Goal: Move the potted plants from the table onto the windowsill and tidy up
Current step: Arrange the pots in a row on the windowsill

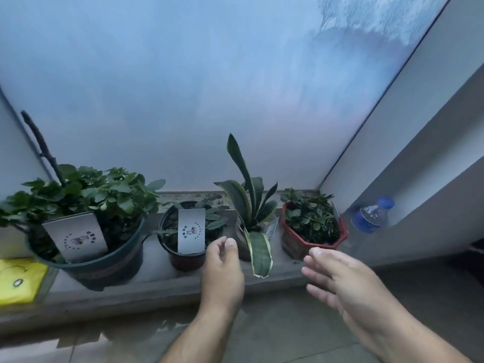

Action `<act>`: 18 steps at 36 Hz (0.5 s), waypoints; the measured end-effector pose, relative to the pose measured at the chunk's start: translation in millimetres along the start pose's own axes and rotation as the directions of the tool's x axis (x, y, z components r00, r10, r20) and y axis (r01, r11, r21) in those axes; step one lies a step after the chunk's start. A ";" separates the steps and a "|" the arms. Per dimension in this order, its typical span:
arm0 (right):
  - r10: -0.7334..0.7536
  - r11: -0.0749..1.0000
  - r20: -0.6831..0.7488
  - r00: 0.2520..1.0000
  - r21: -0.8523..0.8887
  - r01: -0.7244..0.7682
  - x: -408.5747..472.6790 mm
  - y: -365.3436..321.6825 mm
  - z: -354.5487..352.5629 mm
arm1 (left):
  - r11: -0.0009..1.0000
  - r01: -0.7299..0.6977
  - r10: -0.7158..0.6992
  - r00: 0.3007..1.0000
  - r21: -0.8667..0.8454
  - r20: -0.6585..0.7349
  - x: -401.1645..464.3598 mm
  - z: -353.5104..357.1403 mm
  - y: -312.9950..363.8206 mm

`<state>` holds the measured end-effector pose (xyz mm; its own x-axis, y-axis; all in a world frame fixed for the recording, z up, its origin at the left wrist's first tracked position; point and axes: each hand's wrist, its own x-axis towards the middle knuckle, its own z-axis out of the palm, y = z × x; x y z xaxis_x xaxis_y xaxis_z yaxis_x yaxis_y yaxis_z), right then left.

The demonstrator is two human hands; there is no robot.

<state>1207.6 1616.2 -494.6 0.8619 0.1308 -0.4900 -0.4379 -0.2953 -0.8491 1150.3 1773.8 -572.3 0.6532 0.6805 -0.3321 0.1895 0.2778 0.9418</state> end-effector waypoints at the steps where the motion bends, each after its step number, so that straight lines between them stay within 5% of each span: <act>1: 0.013 1.000 0.018 1.000 0.025 -0.014 4.8 -0.3 2.4 | 1.000 0.021 -0.021 1.000 0.008 -0.002 0.8 1.2 -2.5; 13: -0.004 1.000 0.180 0.984 0.018 0.000 70.4 -7.5 29.6 | 0.989 0.138 -0.139 0.990 -0.048 -0.013 18.8 8.4 -14.8; 18: 0.072 0.997 0.266 0.961 -0.030 -0.066 81.2 -2.0 34.0 | 0.982 0.184 -0.188 0.974 -0.042 -0.125 -3.1 6.3 -2.3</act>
<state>1269.8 1659.5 -539.5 0.7289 0.3565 -0.5844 -0.4861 -0.3315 -0.8086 1152.5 1766.7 -573.1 0.5088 0.6957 -0.5071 0.2759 0.4262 0.8615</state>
